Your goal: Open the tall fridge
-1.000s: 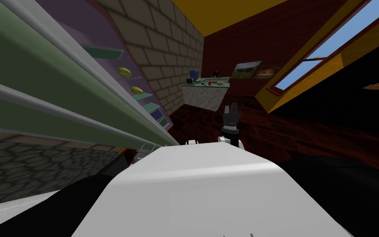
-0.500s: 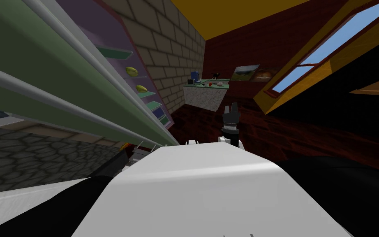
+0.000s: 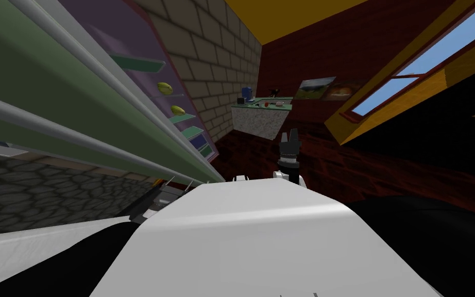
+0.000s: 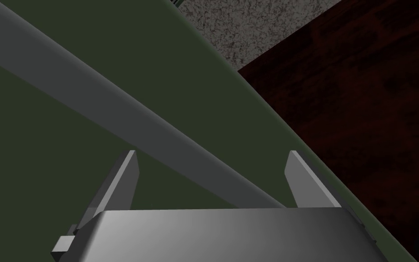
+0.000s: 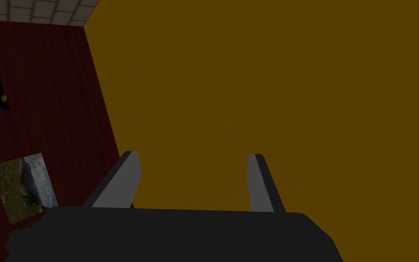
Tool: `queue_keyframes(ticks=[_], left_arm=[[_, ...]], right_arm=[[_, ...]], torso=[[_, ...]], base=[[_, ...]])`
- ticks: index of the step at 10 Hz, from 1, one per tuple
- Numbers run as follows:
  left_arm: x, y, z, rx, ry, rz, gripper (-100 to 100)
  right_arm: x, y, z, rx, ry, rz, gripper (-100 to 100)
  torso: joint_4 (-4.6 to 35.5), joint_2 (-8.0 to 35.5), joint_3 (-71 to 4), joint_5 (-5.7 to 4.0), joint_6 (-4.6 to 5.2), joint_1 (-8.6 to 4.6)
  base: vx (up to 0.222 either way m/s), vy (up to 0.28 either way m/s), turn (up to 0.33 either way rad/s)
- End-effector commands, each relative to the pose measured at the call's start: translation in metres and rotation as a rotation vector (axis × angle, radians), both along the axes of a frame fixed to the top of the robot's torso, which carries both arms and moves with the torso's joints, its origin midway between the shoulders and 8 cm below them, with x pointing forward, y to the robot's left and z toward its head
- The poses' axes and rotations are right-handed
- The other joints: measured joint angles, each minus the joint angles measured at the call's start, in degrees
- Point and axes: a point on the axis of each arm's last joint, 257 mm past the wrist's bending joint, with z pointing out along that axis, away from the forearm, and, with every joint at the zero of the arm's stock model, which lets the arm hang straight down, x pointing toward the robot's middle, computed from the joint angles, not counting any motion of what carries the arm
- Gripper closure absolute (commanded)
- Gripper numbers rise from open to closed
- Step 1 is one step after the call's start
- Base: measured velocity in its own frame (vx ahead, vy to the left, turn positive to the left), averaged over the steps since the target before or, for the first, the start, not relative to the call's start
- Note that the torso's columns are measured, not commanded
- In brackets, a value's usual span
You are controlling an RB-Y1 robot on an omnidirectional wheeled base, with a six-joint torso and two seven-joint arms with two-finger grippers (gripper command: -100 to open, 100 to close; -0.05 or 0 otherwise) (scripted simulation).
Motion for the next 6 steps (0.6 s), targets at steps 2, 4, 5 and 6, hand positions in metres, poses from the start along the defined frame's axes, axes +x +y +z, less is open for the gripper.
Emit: queue_keyframes(ticks=[2, 4, 5, 6], left_arm=[[0.0, 0.0004, 0.0002, -0.001, 0.001, 0.001, 0], [0.0, 0.0007, 0.0001, -0.001, 0.002, 0.002, 0], [0.0, 0.0008, 0.0001, -0.001, 0.002, 0.002, 0], [0.0, 0.0009, 0.0, -0.001, 0.002, 0.002, 0]], right_arm=[[0.0, 0.0, 0.0, 0.0, 0.0, 0.0, 0], [0.0, 0.0, 0.0, 0.0, 0.0, 0.0, 0], [0.0, 0.0, 0.0, 0.0, 0.0, 0.0, 0], [0.0, 0.0, 0.0, 0.0, 0.0, 0.0, 0]], torso=[[0.0, 0.0, 0.0, 0.03, -0.04, 0.03], [-0.1, -0.1, 0.0, 0.05, -0.06, 0.06], [-0.1, -0.1, -0.1, 0.05, -0.06, 0.08], [-0.1, -0.1, -0.1, 0.06, -0.05, 0.08]], base=[[0.0, 0.0, 0.0], [0.0, 0.0, 0.0], [0.0, 0.0, 0.0], [0.0, 0.0, 0.0]])
